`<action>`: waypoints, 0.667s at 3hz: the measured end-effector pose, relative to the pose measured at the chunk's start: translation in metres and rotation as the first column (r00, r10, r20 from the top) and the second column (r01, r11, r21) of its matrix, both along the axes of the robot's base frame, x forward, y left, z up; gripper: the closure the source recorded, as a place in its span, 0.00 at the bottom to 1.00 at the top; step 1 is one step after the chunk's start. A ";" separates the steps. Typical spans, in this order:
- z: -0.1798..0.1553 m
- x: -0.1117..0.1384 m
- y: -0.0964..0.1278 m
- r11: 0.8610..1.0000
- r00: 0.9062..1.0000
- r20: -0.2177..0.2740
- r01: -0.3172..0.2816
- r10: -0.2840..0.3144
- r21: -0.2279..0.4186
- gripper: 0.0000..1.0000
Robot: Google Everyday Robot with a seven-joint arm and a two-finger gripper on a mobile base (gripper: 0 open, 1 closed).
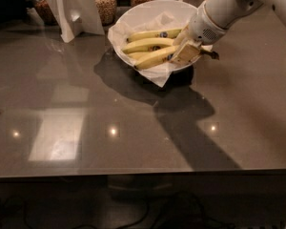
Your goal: Pick banana from white bowl
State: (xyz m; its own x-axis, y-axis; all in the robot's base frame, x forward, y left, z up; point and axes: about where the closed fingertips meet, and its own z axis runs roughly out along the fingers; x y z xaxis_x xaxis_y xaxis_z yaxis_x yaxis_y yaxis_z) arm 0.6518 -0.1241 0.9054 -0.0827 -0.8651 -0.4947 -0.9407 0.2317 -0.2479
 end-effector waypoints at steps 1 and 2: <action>0.019 -0.005 -0.002 1.000 1.000 0.028 0.001 0.000 -0.007 0.92; 0.051 -0.015 -0.006 1.000 0.997 0.076 -0.009 0.010 -0.007 1.00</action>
Offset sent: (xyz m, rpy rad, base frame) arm -0.0287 -0.0153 0.0957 -0.0066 -0.1428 0.0159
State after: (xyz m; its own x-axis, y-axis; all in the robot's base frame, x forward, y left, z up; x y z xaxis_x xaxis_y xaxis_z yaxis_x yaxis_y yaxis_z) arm 0.6368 -0.1302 0.9568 -0.0364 -0.8691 -0.4933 -0.9212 0.2206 -0.3206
